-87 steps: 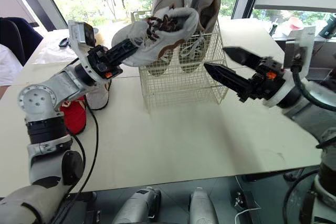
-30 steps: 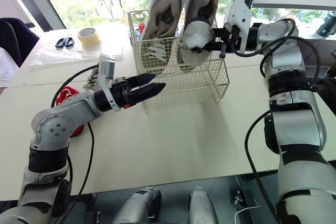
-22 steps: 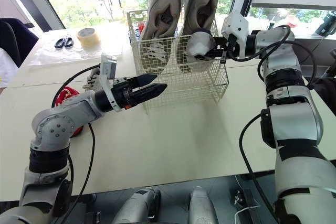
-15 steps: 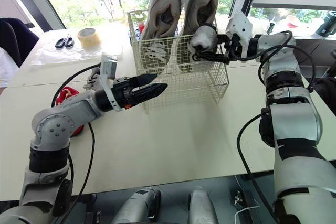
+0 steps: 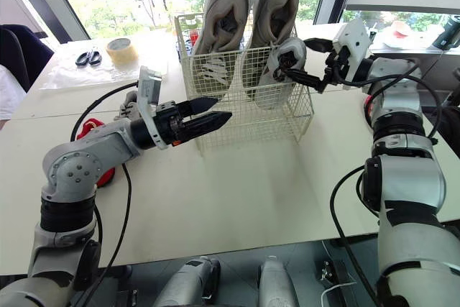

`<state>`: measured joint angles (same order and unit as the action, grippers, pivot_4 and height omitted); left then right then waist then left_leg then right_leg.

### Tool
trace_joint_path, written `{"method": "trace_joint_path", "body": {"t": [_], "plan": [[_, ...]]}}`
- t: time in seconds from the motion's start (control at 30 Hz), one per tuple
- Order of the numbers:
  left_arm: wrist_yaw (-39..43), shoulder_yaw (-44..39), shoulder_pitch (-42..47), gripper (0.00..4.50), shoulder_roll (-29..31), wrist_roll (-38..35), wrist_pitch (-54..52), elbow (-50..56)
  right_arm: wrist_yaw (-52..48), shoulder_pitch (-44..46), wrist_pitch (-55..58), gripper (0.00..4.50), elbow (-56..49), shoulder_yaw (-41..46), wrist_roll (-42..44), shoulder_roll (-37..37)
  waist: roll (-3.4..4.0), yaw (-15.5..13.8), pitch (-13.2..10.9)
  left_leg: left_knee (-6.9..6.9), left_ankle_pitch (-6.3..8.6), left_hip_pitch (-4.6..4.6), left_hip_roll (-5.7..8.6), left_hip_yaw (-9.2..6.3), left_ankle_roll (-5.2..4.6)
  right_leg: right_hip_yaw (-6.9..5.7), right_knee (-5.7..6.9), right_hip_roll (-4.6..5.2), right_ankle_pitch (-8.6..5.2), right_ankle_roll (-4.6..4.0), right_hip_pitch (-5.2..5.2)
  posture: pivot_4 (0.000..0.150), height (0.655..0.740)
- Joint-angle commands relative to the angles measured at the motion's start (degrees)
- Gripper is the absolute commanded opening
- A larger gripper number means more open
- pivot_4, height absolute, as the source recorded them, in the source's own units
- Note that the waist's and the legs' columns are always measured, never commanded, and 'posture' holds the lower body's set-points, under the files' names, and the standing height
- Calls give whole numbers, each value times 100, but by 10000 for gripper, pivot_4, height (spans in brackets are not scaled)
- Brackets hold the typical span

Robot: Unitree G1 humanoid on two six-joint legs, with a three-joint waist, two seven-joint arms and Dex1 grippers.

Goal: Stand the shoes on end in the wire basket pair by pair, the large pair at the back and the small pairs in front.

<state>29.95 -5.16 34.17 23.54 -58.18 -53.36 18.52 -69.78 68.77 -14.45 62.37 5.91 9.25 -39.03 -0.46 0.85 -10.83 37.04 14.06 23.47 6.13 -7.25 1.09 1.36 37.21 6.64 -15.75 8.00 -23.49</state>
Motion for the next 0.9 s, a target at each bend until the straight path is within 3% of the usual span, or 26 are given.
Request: {"method": "trace_joint_path", "body": {"t": [0.03, 0.4, 0.5, 0.6, 0.73, 0.9], "plan": [[105, -3, 126, 45000, 24, -58, 3, 64, 108, -105, -111, 44570, -675, 67, -8, -215, 0, 0, 0, 1, 0, 0, 0, 0, 0, 0, 0, 0, 0, 0, 1, 1500, 7400], [78, -164, 116, 45000, 269, 122, 100, 70, 40, -1190, 1051, 44570, -2712, 158, 185, -765, 0, -24, 0, 2, 0, 0, 0, -1, 0, 0, 0, 1, 0, 0, 0, 1500, 7400], [-149, -422, 186, 45000, 489, 254, 199, 67, 146, -1695, 1882, 44570, -3852, 412, 690, -860, 0, -19, 0, 1, 0, 0, 0, -1, 0, 0, 0, 1, 0, 0, 1, 1500, 7400], [-661, -588, 392, 45000, 782, 742, 237, -51, 283, -2313, 2924, 44570, -5412, 508, 1218, -928, 1, -1, 0, -2, 0, 0, -2, -1, 0, 2, 3, 1, 0, 0, -4, 1500, 7400], [-2089, -738, 988, 45000, 982, 1737, -89, -874, 677, -2694, 4097, 44570, -7164, 324, 1766, -893, 2, -14, 1, 1, 0, 0, -3, -1, -1, 4, 7, -1, 0, 0, -5, 1500, 7400], [-2876, -663, 1692, 45000, 1301, 2516, -950, -1908, 1122, -2523, 5143, 44570, -8346, 99, 2432, -733, -3, -30, 0, 3, 4, 0, 2, -6, -7, -1, 8, 1, 0, 1, -2, 1500, 7400]]}}
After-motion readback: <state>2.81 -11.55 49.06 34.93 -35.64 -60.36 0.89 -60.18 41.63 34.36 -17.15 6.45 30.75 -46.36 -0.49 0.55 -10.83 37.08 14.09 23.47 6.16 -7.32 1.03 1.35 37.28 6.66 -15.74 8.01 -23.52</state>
